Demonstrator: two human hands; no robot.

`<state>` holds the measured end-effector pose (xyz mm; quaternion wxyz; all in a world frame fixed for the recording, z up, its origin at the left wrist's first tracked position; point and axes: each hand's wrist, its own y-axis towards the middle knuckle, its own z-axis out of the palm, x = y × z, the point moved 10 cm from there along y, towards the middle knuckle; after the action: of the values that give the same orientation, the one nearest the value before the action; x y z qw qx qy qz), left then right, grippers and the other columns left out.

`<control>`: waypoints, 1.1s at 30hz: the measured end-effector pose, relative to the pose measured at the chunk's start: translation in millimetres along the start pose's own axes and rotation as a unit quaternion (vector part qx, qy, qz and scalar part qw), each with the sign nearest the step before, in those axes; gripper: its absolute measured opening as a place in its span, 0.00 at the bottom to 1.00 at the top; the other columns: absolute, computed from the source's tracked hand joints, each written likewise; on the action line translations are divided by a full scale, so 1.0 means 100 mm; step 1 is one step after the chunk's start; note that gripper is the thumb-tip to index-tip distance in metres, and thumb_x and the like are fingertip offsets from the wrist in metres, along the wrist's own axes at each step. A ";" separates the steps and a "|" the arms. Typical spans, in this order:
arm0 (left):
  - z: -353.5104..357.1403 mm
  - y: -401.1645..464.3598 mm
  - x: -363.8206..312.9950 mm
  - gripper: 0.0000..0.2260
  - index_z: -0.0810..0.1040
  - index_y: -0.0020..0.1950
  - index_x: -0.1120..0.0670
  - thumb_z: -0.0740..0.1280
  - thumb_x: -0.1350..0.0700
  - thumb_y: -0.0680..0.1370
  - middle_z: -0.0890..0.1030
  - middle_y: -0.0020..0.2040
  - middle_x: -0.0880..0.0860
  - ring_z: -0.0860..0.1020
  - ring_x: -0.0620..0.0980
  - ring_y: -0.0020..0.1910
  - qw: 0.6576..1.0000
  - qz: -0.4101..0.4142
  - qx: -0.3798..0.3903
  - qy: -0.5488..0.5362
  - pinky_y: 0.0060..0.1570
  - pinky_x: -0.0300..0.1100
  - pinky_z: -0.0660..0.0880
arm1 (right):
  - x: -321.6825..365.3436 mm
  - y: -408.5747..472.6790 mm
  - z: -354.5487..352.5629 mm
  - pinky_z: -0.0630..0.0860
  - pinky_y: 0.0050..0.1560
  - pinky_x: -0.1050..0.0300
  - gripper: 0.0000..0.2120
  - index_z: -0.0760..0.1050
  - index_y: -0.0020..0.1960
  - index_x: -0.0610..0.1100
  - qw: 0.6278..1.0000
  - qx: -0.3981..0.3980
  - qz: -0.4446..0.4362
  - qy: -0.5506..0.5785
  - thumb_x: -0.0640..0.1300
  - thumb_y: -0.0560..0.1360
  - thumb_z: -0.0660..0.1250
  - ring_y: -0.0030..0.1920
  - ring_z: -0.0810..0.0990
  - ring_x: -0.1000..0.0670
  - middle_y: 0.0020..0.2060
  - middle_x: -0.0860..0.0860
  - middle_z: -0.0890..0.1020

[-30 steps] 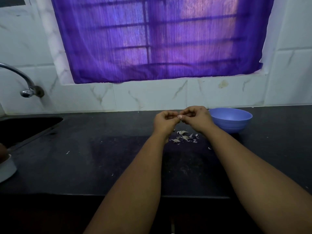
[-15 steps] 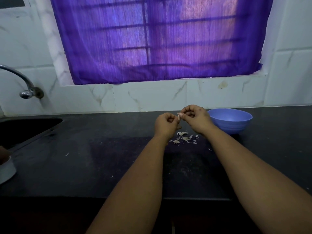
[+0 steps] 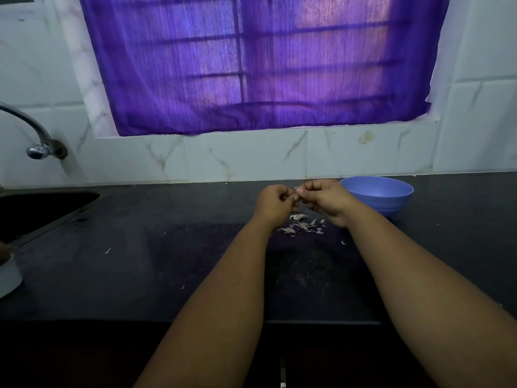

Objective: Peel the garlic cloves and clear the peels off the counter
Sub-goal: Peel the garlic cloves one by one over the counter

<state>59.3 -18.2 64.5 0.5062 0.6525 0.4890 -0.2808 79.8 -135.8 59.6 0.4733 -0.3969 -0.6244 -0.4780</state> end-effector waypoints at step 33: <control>0.16 -0.17 -0.04 0.11 0.72 0.40 0.54 0.57 0.60 0.82 0.74 0.32 0.49 0.71 0.42 0.31 0.963 -0.114 0.062 -0.236 0.30 0.33 0.68 | 0.05 -0.12 0.22 0.78 0.43 0.65 0.07 0.76 0.49 0.40 0.954 0.125 0.071 0.263 0.37 0.79 0.59 0.39 0.80 0.52 0.39 0.46 0.80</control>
<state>44.3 -34.5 56.7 0.5300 0.5380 0.4087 -0.5124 62.6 -117.4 59.8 0.6992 -0.2382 -0.5030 -0.4487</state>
